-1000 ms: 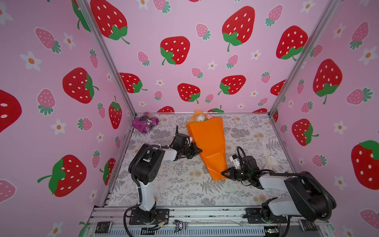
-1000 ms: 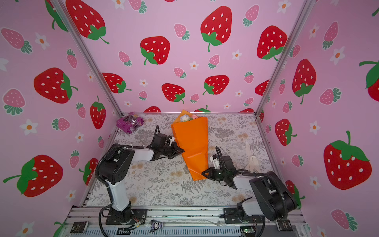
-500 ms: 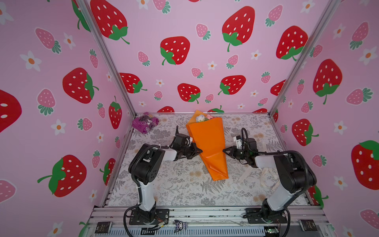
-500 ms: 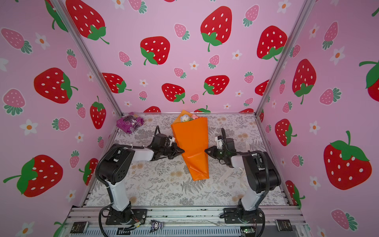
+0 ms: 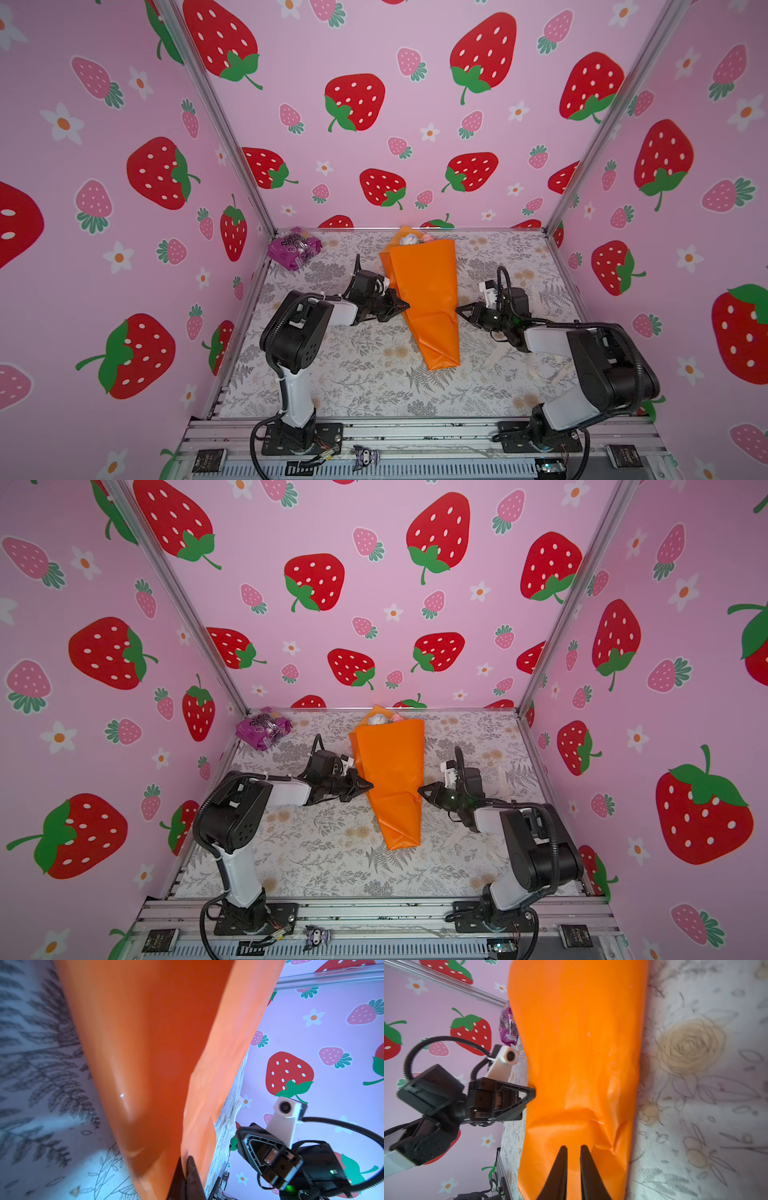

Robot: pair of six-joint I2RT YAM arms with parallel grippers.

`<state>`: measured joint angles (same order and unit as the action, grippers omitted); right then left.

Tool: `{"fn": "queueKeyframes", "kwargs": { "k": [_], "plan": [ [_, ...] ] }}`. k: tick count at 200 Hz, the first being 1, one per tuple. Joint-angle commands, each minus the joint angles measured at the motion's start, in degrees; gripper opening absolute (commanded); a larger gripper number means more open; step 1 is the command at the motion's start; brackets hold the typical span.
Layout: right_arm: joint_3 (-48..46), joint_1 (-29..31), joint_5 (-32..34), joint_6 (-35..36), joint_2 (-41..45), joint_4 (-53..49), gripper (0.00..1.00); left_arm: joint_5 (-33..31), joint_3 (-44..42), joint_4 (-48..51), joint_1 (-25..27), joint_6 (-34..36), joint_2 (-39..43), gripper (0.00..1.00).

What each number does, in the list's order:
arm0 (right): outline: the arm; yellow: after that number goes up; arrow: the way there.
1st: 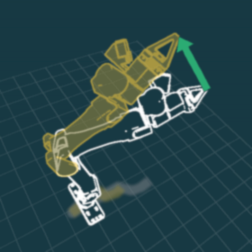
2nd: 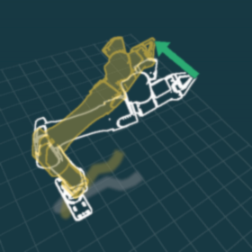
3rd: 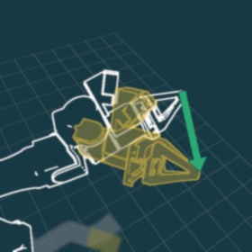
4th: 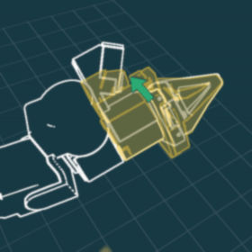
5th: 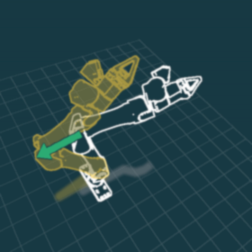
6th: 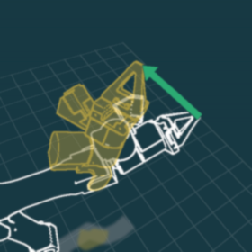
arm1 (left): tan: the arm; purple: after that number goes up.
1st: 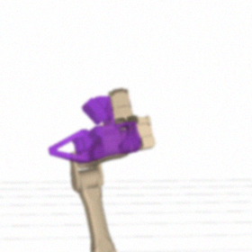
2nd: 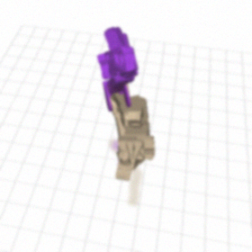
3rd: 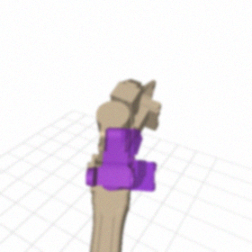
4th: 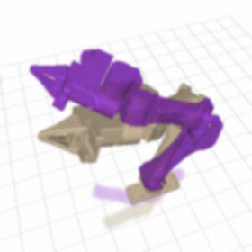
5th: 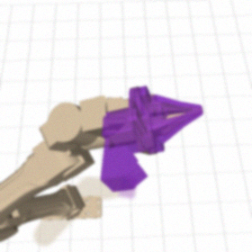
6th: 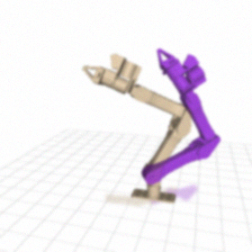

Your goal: Tie the bouquet of fake flowers

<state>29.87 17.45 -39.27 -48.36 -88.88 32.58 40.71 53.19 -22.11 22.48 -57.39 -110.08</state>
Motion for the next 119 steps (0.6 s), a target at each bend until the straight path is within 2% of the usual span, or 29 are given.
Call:
{"fn": "queueKeyframes", "kwargs": {
  "k": [1, 61, 79, 95, 119],
  "plan": [
    [1.15, 1.75, -1.34, -0.51, -1.51, -0.32, 0.18, 1.14, 0.05, -0.17, -0.23, 0.25, -0.75, 0.00],
    [-6.96, 6.44, 0.63, -0.24, -4.43, 1.37, 0.17, 0.96, -2.71, -1.83, -0.23, -0.32, -0.93, 0.00],
    [-10.79, 6.72, 2.71, -1.34, -3.86, 1.59, 0.14, 0.71, -3.22, -1.97, -0.25, -0.28, -0.92, 0.00],
    [-13.31, 6.72, 1.97, -2.50, -3.08, 3.28, 0.14, 0.07, -3.88, -2.29, -0.33, -0.45, -0.76, 0.00],
    [-13.56, 6.71, 2.35, -2.46, 0.93, 1.35, 0.14, -0.79, -5.18, -3.33, -0.48, -1.01, -0.40, 0.00]
  ]
}}
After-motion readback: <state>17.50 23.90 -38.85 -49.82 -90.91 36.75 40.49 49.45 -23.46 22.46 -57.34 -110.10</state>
